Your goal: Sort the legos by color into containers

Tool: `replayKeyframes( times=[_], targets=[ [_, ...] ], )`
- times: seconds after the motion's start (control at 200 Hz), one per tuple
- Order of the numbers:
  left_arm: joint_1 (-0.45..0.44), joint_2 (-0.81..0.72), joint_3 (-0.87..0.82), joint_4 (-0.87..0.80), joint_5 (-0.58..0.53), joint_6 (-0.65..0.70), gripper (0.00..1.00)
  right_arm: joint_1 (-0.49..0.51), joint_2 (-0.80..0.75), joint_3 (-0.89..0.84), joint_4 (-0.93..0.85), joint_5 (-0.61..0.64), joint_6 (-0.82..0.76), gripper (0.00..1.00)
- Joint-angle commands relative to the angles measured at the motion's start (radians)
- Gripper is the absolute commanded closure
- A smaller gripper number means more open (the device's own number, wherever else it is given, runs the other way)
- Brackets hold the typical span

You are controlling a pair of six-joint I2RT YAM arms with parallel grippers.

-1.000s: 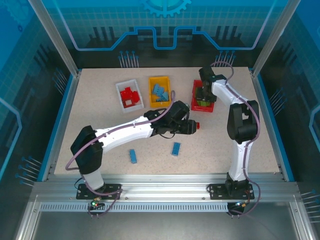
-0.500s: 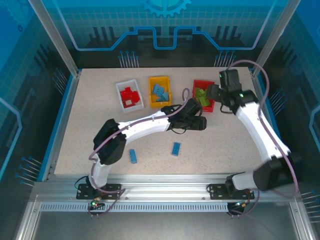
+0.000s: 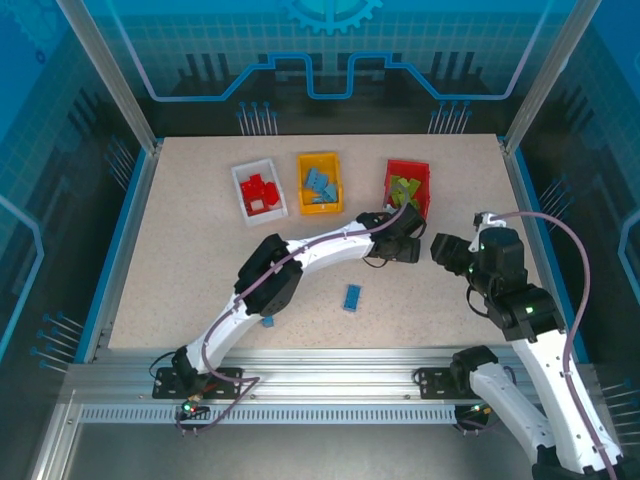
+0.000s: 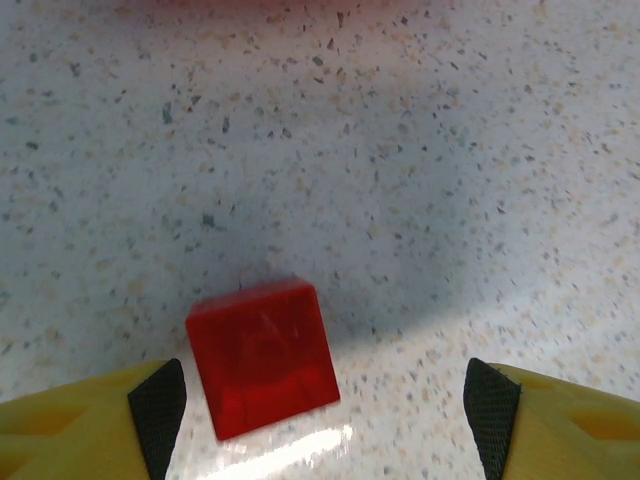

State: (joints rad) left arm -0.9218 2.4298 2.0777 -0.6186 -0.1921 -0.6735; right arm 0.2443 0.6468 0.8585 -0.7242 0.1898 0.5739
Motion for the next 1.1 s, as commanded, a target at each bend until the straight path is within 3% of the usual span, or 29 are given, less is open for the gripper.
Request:
replayKeyframes(
  times=[0.0,0.305,0.57,0.705,0.765,0.955,1.095],
  targets=[
    [0.011,0.044,0.063,-0.056,-0.041,0.028,0.26,0.022,0.001,-0.02,-0.032,-0.037,0.023,0.35],
    [0.032,0.068,0.078,-0.046,-0.055,0.041,0.56,0.045,0.022,-0.018,-0.016,-0.071,0.024,0.38],
    [0.036,-0.015,-0.008,-0.011,-0.098,0.072,0.67,0.047,0.027,0.001,-0.028,-0.081,0.002,0.39],
    [0.064,-0.18,-0.147,0.02,-0.123,0.069,0.67,0.071,0.073,-0.003,0.018,-0.144,-0.037,0.4],
    [0.094,-0.283,-0.244,0.034,-0.13,0.055,0.67,0.123,0.108,-0.002,0.06,-0.161,-0.059,0.41],
    [0.268,-0.578,-0.522,0.047,-0.109,0.062,0.67,0.462,0.318,0.079,0.206,-0.053,-0.131,0.4],
    [0.439,-0.679,-0.626,0.029,-0.094,0.113,0.66,0.592,0.495,0.139,0.366,-0.047,-0.138,0.4]
  ],
)
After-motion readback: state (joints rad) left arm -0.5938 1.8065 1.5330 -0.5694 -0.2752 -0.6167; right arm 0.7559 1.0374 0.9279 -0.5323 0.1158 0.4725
